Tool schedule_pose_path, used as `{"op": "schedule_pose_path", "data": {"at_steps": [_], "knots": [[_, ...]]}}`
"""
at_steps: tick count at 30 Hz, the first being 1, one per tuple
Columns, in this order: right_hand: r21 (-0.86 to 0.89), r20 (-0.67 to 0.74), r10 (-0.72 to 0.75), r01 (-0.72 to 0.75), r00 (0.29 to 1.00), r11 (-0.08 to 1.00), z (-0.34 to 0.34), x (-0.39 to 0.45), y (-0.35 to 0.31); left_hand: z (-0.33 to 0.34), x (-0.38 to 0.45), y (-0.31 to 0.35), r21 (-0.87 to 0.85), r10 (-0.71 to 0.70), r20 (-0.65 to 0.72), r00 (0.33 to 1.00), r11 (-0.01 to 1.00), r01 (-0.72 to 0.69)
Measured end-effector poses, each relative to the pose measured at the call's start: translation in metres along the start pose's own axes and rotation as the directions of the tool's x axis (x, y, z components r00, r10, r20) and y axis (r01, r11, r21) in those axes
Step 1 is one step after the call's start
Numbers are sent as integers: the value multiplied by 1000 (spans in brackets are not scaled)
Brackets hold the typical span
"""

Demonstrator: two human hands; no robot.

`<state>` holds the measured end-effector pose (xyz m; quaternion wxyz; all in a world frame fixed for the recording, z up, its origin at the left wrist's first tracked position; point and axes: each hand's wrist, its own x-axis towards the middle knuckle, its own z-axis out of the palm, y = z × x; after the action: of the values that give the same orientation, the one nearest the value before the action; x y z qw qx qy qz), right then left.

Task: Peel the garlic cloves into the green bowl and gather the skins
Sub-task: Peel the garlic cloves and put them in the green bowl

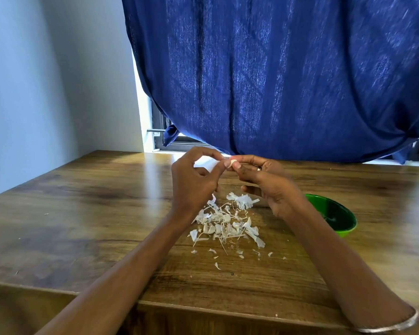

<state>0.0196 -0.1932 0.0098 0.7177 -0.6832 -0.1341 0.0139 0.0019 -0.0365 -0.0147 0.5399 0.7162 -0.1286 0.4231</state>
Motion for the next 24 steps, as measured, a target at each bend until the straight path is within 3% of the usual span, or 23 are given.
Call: {"op": "schedule_pose_path", "data": {"at_steps": [4, 15, 20, 24], "knots": [[-1, -1, 7, -7, 1000, 1000, -2, 1, 0, -2, 1, 0, -37, -20, 18, 1000, 999, 21], [17, 81, 43, -44, 996, 999, 1, 0, 0, 1, 1, -1, -28, 106, 62, 992, 994, -104], [83, 134, -1, -10, 991, 997, 0, 0, -1, 2, 1, -3, -57, 66, 112, 991, 997, -60], [63, 108, -20, 13, 994, 998, 0, 0, 0, 2, 3, -3, -73, 120, 109, 987, 991, -113]]}}
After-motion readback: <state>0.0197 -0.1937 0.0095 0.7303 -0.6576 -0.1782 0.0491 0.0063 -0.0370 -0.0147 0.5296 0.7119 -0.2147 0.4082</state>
